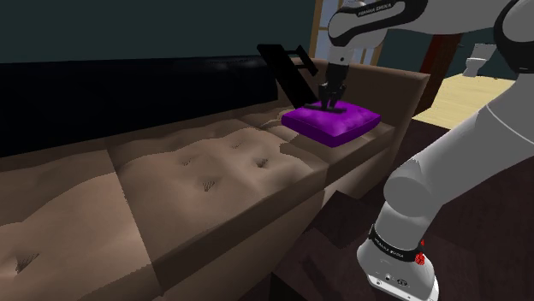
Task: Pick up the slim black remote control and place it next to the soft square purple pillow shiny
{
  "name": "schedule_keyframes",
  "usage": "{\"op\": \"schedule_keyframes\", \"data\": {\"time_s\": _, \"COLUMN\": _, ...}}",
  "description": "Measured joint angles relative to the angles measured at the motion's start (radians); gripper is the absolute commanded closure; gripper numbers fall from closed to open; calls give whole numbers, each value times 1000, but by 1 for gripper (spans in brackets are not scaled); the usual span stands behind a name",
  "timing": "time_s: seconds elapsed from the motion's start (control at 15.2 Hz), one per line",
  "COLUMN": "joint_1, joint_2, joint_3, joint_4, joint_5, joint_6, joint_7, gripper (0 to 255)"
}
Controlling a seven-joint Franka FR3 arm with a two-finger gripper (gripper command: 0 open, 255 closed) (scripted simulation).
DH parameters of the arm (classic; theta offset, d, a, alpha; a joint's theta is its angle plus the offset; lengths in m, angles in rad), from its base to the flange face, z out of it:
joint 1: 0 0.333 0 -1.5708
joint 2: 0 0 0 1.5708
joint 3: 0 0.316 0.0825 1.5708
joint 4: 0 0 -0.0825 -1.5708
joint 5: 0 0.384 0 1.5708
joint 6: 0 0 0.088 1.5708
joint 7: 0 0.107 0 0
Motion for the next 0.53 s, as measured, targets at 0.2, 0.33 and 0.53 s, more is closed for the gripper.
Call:
{"op": "schedule_keyframes", "data": {"time_s": 0.2, "joint_1": -2, "joint_2": 2, "joint_3": -6, "joint_4": -40, "joint_5": -3, "joint_6": 42, "joint_7": -5, "gripper": 255}}
{"op": "schedule_keyframes", "data": {"time_s": 0.33, "joint_1": -3, "joint_2": 5, "joint_3": -8, "joint_4": -60, "joint_5": -3, "joint_6": 65, "joint_7": -7, "gripper": 255}}
{"op": "schedule_keyframes", "data": {"time_s": 0.53, "joint_1": -4, "joint_2": 11, "joint_3": -12, "joint_4": -97, "joint_5": -4, "joint_6": 107, "joint_7": -9, "gripper": 255}}
